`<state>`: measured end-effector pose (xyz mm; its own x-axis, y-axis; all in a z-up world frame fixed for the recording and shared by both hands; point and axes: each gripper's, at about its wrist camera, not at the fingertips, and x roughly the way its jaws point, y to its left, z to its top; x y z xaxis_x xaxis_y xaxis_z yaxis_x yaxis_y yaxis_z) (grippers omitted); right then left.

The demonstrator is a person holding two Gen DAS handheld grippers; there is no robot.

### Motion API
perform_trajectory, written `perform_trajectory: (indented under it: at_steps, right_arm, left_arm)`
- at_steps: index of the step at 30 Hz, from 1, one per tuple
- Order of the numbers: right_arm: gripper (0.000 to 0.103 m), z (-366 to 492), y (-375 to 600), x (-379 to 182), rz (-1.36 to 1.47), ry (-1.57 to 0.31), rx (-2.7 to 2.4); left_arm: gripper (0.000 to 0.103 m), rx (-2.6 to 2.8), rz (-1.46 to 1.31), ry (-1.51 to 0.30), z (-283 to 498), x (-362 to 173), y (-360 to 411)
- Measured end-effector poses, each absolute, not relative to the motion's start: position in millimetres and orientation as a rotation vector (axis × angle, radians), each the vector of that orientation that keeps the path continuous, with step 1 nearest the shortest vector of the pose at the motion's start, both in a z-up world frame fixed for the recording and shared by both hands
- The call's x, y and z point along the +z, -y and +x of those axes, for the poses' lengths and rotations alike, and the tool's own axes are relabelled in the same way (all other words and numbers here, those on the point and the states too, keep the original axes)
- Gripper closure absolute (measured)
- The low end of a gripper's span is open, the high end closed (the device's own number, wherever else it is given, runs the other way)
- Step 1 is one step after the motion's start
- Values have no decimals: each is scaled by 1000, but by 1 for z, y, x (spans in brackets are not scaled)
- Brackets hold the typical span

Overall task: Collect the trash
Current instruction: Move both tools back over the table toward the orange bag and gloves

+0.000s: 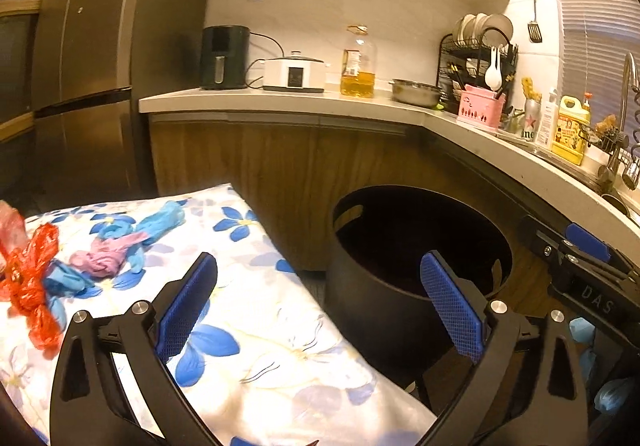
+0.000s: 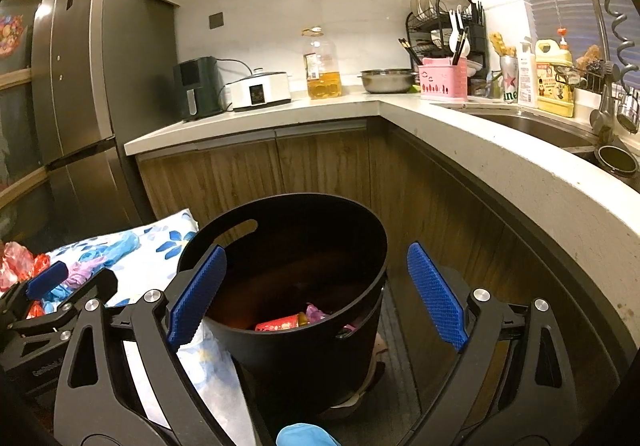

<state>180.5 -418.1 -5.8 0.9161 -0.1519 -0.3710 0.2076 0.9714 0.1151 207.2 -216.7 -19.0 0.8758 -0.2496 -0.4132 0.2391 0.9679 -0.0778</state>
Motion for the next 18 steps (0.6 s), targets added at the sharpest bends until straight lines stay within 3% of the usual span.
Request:
perform_trajectory:
  at_steps: [18]
  right_arm:
    - [12,164,363,-6,128,-352,-118]
  left_arm:
    - [6,-83,-54,-395,172,-19,147]
